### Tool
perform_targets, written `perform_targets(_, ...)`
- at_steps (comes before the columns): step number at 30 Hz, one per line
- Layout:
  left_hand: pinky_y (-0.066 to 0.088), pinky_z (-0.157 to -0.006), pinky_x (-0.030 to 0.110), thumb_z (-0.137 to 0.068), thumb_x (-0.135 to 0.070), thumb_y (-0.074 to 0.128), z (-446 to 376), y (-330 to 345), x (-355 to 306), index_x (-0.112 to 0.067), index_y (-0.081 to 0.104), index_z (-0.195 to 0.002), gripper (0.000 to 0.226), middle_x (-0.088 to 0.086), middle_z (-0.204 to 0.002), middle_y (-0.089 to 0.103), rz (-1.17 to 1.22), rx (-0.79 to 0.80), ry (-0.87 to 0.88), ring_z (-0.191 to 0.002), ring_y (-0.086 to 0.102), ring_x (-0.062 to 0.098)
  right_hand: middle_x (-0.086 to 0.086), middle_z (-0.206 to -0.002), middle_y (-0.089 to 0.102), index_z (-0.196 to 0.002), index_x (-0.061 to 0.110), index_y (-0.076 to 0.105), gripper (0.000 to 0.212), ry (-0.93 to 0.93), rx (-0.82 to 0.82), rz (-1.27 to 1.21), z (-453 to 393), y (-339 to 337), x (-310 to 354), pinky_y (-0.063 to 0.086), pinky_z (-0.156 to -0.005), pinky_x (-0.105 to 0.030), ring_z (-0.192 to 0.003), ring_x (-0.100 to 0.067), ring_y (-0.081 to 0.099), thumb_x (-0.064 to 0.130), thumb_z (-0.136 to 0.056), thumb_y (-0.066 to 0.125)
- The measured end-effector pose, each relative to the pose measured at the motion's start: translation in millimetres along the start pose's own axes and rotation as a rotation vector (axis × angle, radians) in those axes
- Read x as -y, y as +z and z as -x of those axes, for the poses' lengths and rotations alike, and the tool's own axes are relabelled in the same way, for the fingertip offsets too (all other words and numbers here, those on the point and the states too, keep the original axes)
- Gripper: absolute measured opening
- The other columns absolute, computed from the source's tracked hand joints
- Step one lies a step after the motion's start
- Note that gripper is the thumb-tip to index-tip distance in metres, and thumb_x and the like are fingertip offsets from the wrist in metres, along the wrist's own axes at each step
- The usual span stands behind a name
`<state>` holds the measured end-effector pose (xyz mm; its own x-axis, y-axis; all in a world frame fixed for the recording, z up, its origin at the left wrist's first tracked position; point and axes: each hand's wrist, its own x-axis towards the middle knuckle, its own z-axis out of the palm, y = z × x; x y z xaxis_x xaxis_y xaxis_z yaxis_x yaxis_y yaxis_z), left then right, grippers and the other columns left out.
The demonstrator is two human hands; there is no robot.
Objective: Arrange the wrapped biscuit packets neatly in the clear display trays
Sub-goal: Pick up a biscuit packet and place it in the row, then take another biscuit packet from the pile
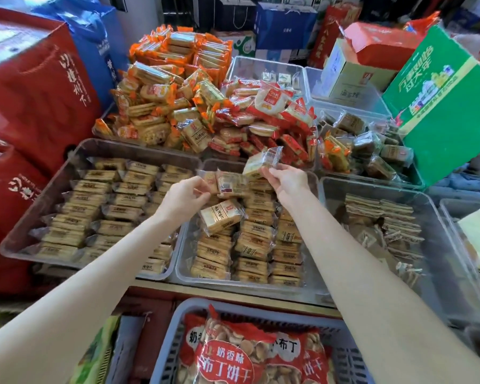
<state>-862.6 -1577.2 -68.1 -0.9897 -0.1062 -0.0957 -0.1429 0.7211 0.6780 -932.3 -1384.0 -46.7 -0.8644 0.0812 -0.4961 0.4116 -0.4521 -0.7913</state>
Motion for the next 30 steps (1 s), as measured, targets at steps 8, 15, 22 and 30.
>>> perform_targets(8, 0.015, -0.114, 0.041, -0.082, -0.038, 0.067, 7, 26, 12, -0.021, 0.022, -0.148, 0.082, 0.007, -0.154, 0.017, -0.357, 0.072, 0.263, -0.142, 0.013, 0.027, -0.031, -0.106, 0.057, -0.119, -0.011, 0.048, 0.028, 0.227, 0.122, -0.219, -12, 21, -20, 0.057, -0.056, -0.023, -0.079, -0.031, 0.066, -0.015, -0.093, 0.039)
perform_targets(15, -0.004, -0.117, 0.041, -0.091, -0.04, 0.054, 8, 51, -2, -0.026, 0.001, -0.151, 0.081, 0.004, -0.158, -0.008, -0.63, 0.158, 0.47, -0.146, -0.01, 0.021, -0.037, -0.121, 0.051, -0.128, -0.016, 0.041, 0.037, 0.076, 0.091, 0.468, -16, -24, 0, 0.052, -0.082, -0.035, -0.104, -0.045, 0.06, -0.015, -0.091, 0.044)
perform_targets(22, -0.013, -0.114, 0.041, -0.1, -0.038, 0.031, 10, 100, -30, -0.011, 0.008, -0.15, 0.062, 0.008, -0.159, -0.002, -0.868, 0.365, 0.692, -0.146, -0.008, 0.019, -0.013, -0.124, 0.056, -0.122, 0.003, 0.057, 0.032, -0.358, 0.253, 1.908, -6, -112, -7, 0.043, -0.098, -0.034, -0.115, -0.028, 0.054, 0.01, -0.091, 0.054)
perform_targets(30, -0.006, -0.116, 0.044, -0.101, -0.019, 0.027, 9, 109, -42, -0.002, 0.014, -0.149, 0.052, 0.023, -0.153, 0.019, -1.121, 0.413, 0.535, -0.144, 0.016, 0.031, -0.012, -0.131, 0.043, -0.128, 0.008, 0.039, 0.047, -0.654, 0.1, 2.072, 2, -131, -54, 0.043, -0.089, -0.032, -0.113, -0.027, 0.046, 0.001, -0.086, 0.058)
